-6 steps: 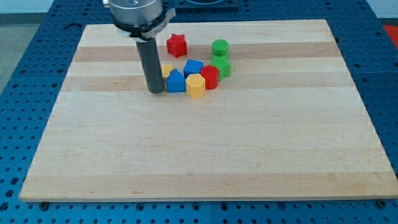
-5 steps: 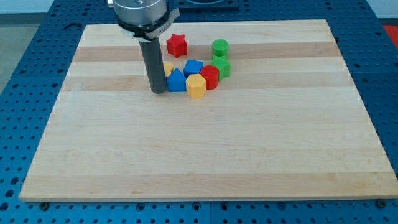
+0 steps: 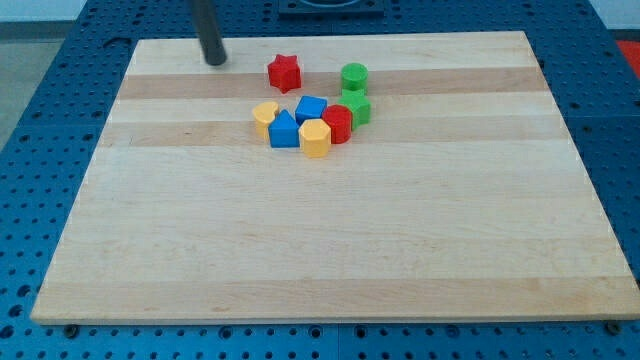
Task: Move the red star closer to the blue cube
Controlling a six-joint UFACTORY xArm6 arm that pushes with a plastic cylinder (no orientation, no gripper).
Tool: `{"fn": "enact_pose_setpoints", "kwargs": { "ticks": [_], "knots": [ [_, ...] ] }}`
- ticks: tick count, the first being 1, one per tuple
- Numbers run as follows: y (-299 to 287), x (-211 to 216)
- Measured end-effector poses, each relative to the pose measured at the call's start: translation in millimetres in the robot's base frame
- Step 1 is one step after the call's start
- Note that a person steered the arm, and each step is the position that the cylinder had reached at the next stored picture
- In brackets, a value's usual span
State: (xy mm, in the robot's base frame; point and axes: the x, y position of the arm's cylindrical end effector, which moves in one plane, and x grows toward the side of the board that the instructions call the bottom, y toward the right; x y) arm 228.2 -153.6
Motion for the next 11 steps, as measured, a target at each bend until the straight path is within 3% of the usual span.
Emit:
{"fn": "enact_pose_setpoints", "kwargs": {
  "ticks": [2, 5, 7, 9, 11],
  "knots": [
    [39, 8],
    [65, 63],
    [69, 60],
    [124, 17],
    [165, 17]
  ]
}}
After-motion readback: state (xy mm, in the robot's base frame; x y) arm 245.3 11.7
